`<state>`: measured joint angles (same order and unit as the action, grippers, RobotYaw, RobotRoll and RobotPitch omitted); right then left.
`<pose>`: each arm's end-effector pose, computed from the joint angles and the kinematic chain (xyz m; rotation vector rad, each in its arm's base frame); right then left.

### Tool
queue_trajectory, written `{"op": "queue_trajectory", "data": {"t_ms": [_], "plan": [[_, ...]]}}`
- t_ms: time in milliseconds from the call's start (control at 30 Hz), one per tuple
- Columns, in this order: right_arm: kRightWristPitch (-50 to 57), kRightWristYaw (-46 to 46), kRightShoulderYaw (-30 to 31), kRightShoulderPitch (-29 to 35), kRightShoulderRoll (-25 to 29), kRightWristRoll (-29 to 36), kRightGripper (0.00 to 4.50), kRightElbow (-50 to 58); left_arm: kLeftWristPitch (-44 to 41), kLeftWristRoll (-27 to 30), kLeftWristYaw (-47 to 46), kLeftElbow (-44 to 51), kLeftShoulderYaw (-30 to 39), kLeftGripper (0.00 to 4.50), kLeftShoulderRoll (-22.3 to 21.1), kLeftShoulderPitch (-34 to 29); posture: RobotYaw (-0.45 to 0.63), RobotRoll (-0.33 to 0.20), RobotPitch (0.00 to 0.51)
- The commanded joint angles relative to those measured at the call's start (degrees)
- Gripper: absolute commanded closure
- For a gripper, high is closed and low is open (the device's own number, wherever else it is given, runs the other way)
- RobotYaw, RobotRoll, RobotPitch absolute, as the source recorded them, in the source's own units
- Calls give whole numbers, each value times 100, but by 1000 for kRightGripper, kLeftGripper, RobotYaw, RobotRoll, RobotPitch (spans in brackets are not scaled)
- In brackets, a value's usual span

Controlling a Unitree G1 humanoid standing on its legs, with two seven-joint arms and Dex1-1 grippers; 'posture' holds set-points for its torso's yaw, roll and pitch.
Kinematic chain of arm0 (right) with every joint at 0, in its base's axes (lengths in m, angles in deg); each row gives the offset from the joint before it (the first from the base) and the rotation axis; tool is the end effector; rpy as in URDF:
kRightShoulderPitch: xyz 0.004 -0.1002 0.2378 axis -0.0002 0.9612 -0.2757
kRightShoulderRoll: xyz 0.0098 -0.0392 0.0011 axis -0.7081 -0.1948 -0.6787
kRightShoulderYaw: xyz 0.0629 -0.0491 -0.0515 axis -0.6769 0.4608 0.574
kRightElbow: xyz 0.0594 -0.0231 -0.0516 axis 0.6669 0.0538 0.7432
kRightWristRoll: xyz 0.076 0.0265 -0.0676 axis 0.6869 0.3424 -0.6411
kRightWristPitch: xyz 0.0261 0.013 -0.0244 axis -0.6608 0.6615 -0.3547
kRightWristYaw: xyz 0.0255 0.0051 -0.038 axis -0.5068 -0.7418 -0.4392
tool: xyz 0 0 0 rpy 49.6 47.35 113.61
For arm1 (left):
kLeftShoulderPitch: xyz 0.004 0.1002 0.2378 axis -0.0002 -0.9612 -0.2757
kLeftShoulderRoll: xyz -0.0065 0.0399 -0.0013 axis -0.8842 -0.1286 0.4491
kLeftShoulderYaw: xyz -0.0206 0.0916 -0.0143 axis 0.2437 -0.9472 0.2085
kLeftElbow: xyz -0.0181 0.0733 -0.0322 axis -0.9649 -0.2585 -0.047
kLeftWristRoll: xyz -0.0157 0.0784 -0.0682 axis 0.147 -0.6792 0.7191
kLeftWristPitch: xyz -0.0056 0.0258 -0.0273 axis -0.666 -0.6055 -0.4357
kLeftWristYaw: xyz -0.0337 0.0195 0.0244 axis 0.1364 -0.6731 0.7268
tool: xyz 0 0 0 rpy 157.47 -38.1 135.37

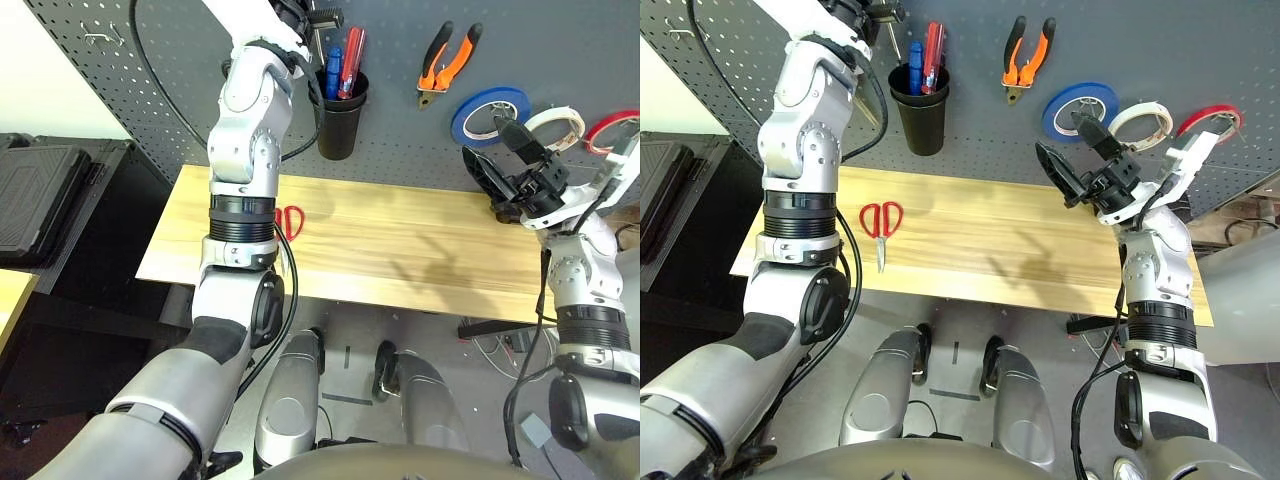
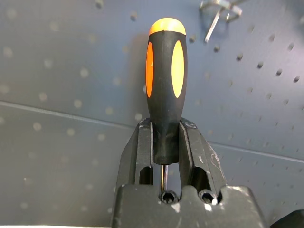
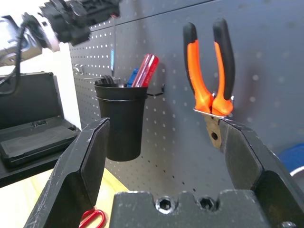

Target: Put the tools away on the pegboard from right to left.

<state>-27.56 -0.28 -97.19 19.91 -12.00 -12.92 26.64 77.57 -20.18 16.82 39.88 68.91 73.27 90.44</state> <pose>0.2734 -0.2565 0.1397 0.0871 -0.5600 0.7737 0.3220 0.0967 0.2860 -0.2391 -0.5529 -0.3334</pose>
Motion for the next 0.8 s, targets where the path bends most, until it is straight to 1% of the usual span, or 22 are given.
{"op": "queue_trajectory", "data": {"t_ms": [33,200,367,533,567,733,800], "plan": [[54,-2,73,157,-2,-44,0,131,222,-154,25,-174,-122,3927,16,-109,179,0,170],[63,-13,135,207,-23,-72,0,160,290,-291,19,-213,-199,3927,7,-220,181,0,173],[9,-55,182,207,-32,-112,0,102,280,-356,38,-194,-273,2174,-3,-296,190,0,174],[-91,-101,223,142,-61,-172,0,-75,214,-365,52,-94,-308,254,-15,-362,204,0,171],[-109,-113,231,122,-73,-185,0,-112,211,-374,57,-73,-320,25,-29,-373,205,0,170],[-189,-185,270,33,-136,-244,0,-285,142,-398,48,107,-324,25,-137,-402,220,0,167],[-195,-229,318,19,-155,-291,0,-357,-6,-379,37,380,-294,25,-252,-443,229,0,167]]}}
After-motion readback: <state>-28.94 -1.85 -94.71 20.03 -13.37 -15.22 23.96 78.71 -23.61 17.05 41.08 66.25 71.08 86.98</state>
